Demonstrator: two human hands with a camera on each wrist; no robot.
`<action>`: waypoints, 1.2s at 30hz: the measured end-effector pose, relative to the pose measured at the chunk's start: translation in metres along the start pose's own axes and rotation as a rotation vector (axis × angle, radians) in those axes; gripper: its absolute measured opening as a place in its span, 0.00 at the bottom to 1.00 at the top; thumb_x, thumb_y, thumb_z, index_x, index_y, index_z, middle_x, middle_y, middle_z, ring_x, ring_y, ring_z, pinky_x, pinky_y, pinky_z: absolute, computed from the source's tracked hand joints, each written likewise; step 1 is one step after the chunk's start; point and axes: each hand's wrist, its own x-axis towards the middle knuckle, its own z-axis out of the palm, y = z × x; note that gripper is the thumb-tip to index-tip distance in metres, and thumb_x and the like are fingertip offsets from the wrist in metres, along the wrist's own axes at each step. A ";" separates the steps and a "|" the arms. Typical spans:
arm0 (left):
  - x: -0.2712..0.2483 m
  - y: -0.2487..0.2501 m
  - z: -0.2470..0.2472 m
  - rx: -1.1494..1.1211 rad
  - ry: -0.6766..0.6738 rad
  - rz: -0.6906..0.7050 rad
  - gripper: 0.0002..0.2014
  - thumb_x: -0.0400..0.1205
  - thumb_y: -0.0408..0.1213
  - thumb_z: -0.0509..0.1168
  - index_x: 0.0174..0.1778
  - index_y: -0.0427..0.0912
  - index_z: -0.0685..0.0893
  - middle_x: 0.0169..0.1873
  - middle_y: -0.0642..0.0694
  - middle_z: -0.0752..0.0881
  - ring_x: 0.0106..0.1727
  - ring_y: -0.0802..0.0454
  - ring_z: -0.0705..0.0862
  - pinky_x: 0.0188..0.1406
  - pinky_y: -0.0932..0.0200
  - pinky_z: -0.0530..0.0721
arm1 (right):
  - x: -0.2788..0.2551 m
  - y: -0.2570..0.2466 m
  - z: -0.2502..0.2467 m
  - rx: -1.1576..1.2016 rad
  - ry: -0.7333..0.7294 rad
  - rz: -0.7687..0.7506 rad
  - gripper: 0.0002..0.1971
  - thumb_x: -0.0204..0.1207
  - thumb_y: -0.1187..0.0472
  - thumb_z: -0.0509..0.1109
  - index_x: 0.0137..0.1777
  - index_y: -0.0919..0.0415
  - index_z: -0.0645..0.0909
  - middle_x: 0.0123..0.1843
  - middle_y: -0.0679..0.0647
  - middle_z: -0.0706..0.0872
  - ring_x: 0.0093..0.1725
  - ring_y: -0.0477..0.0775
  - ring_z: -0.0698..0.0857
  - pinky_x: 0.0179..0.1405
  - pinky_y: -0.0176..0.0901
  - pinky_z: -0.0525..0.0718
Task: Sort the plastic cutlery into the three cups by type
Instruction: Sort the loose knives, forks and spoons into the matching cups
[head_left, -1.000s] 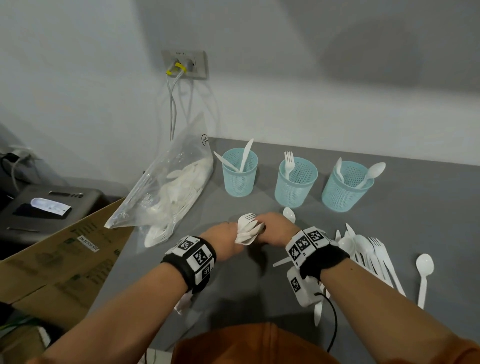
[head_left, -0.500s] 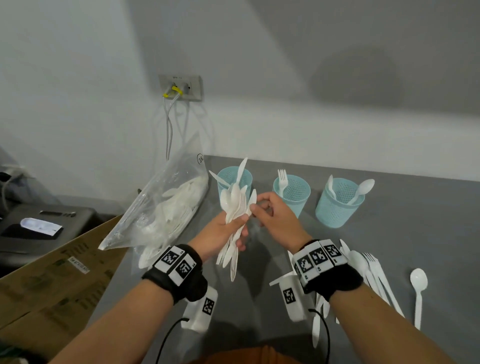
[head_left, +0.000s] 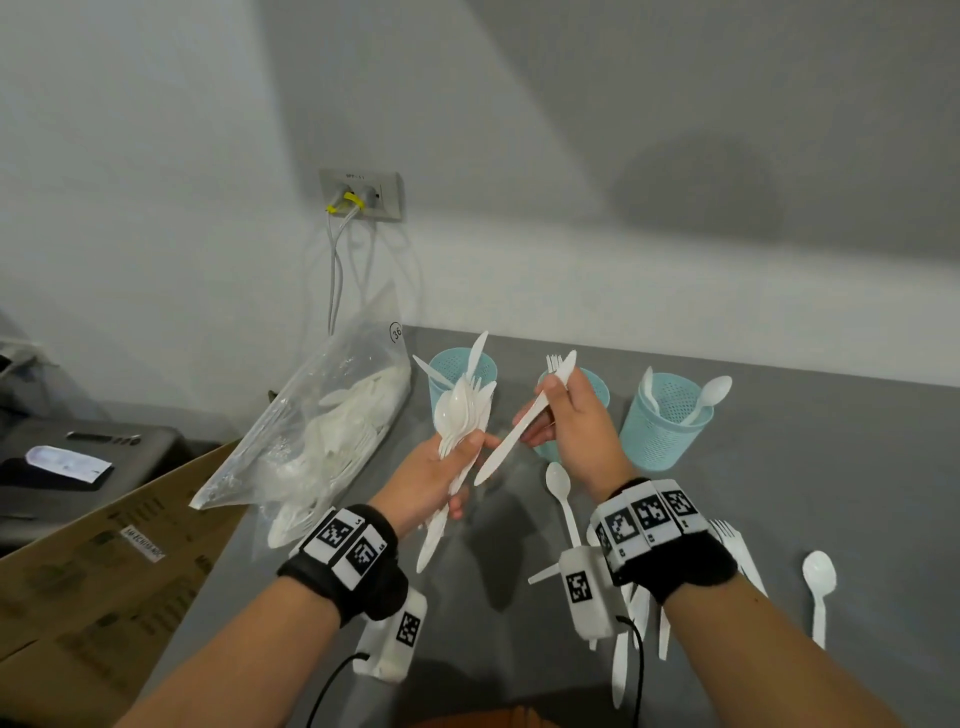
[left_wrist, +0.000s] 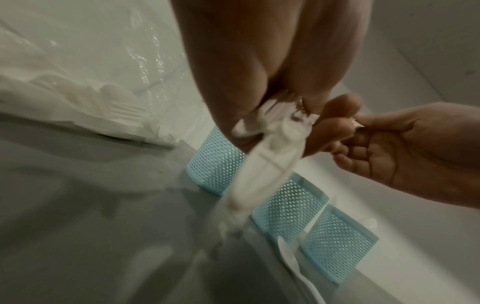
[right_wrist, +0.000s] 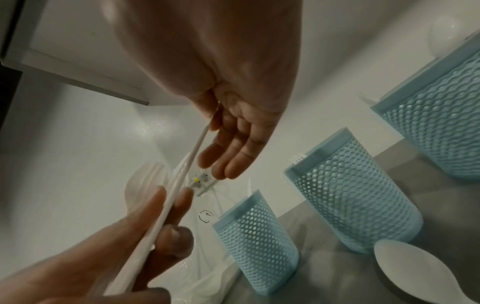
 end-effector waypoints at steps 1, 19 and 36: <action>0.000 -0.002 -0.001 0.019 0.006 -0.001 0.16 0.85 0.51 0.56 0.55 0.47 0.85 0.32 0.49 0.81 0.20 0.54 0.70 0.23 0.60 0.76 | -0.001 0.000 0.000 0.004 0.012 -0.012 0.11 0.88 0.56 0.51 0.44 0.56 0.69 0.38 0.66 0.86 0.32 0.57 0.85 0.35 0.46 0.86; 0.006 0.028 0.004 -0.051 -0.099 0.036 0.14 0.86 0.49 0.56 0.56 0.47 0.83 0.27 0.49 0.74 0.20 0.57 0.66 0.18 0.64 0.67 | 0.005 -0.041 0.003 -0.100 -0.053 0.078 0.16 0.77 0.50 0.67 0.37 0.62 0.82 0.37 0.56 0.85 0.23 0.39 0.73 0.32 0.39 0.68; 0.020 0.045 -0.004 -0.207 0.048 0.155 0.15 0.88 0.46 0.54 0.62 0.42 0.77 0.38 0.42 0.86 0.20 0.55 0.71 0.20 0.61 0.71 | 0.016 -0.048 0.016 -0.163 -0.136 0.052 0.19 0.81 0.48 0.64 0.42 0.65 0.82 0.22 0.41 0.79 0.22 0.39 0.74 0.30 0.34 0.70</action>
